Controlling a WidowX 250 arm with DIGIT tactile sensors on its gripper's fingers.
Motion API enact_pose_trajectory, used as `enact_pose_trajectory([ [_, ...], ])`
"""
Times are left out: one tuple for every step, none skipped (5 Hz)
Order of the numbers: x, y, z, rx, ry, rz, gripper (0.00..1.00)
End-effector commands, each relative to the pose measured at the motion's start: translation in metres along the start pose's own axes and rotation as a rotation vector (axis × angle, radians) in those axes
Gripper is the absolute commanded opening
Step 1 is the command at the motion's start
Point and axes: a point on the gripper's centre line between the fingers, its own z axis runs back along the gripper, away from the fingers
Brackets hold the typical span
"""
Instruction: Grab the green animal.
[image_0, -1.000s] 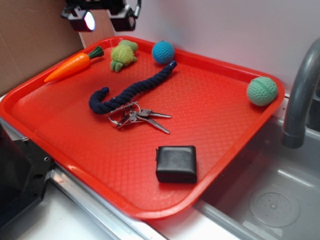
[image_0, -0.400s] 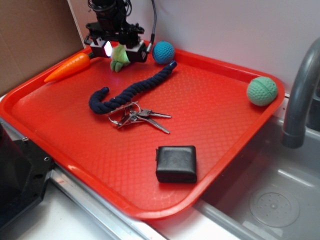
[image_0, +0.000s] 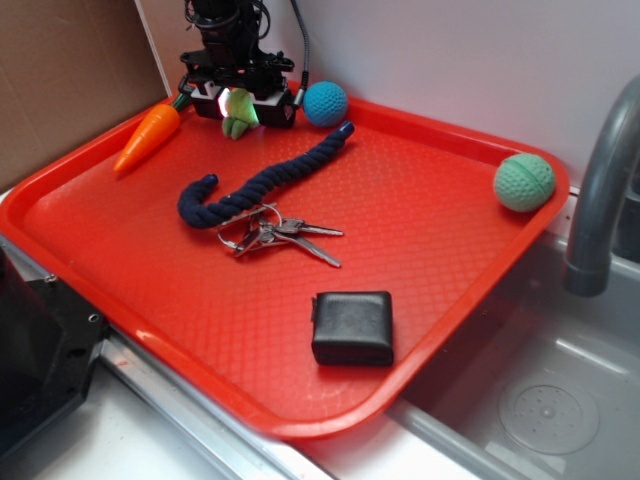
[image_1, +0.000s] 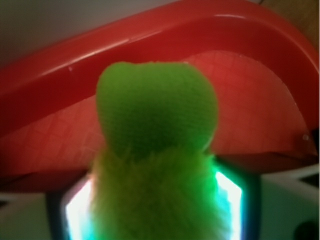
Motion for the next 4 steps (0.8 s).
enact_pose_trajectory([
  [-0.017,0.010,0.072,-0.058,-0.037,-0.015,0.00],
  [-0.048,0.009,0.127,-0.152,-0.092,-0.090,0.00],
  [-0.061,0.006,0.167,-0.176,-0.108,-0.152,0.00],
  [-0.074,-0.001,0.206,-0.222,-0.087,-0.272,0.00],
])
